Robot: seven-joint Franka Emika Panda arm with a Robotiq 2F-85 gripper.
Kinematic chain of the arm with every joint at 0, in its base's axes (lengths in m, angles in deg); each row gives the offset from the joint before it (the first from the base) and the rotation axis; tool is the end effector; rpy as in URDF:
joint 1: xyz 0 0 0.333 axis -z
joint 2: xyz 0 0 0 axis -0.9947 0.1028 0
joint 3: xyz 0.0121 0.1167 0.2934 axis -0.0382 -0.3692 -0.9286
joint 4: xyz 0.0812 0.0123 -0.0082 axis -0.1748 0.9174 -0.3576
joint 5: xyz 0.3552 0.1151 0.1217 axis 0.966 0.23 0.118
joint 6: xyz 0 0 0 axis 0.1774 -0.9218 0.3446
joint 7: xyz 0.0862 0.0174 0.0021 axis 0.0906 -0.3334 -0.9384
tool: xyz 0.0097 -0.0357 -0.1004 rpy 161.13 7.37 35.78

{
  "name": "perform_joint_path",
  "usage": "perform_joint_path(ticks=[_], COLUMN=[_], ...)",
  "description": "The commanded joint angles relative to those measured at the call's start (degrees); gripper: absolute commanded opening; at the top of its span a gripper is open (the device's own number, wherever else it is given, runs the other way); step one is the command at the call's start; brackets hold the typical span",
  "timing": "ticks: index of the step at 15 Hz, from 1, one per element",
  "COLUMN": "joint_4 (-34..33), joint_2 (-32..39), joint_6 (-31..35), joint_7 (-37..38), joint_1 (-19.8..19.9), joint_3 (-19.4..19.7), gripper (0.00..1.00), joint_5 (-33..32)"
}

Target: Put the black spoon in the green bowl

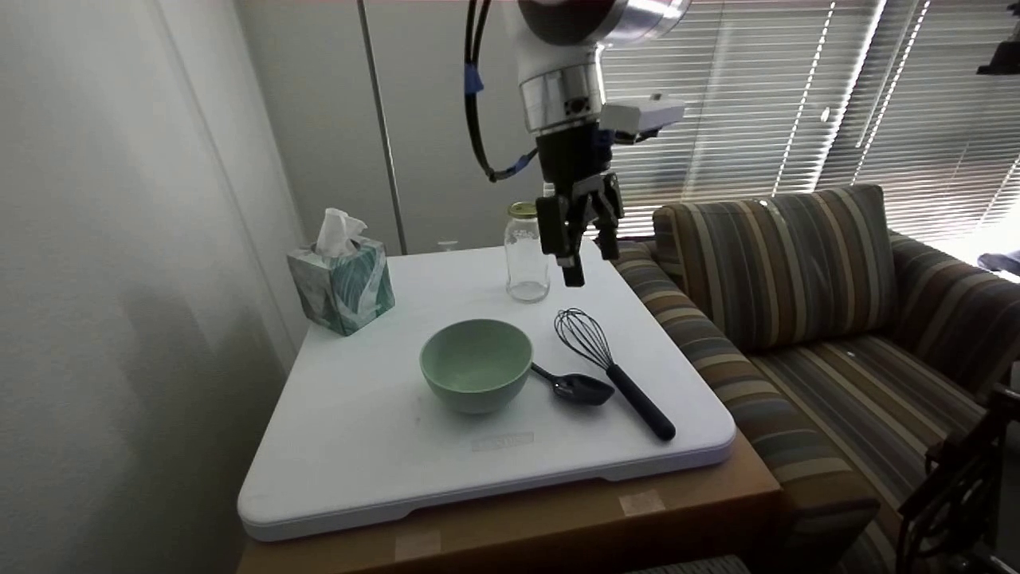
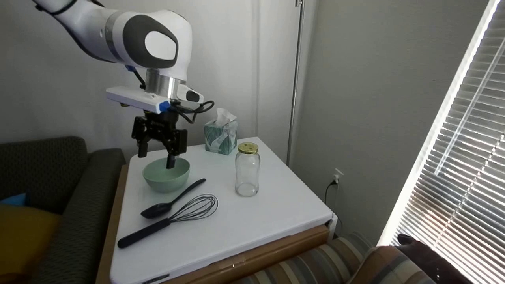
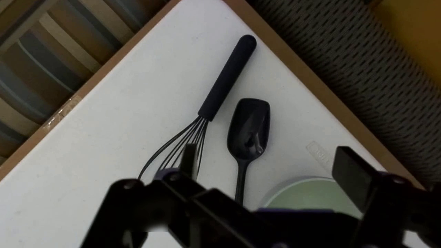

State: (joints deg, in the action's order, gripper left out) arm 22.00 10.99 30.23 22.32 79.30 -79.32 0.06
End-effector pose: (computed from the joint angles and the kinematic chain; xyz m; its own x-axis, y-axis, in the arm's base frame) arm 0.6278 0.1038 0.2352 0.9340 0.2156 -0.2850 0.2025 -0.9764 -0.0749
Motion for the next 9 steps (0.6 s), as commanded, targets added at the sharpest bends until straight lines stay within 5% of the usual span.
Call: perform_joint_path(ticks=[1,9], joint_4=[-0.21,-0.07], joint_2=[0.36,3.01], joint_6=[-0.16,16.36], joint_7=[0.01,9.7], joint_1=[-0.2,-2.03], joint_3=[0.04,3.28], gripper=[1.0,1.0], joint_5=[0.02,-2.78])
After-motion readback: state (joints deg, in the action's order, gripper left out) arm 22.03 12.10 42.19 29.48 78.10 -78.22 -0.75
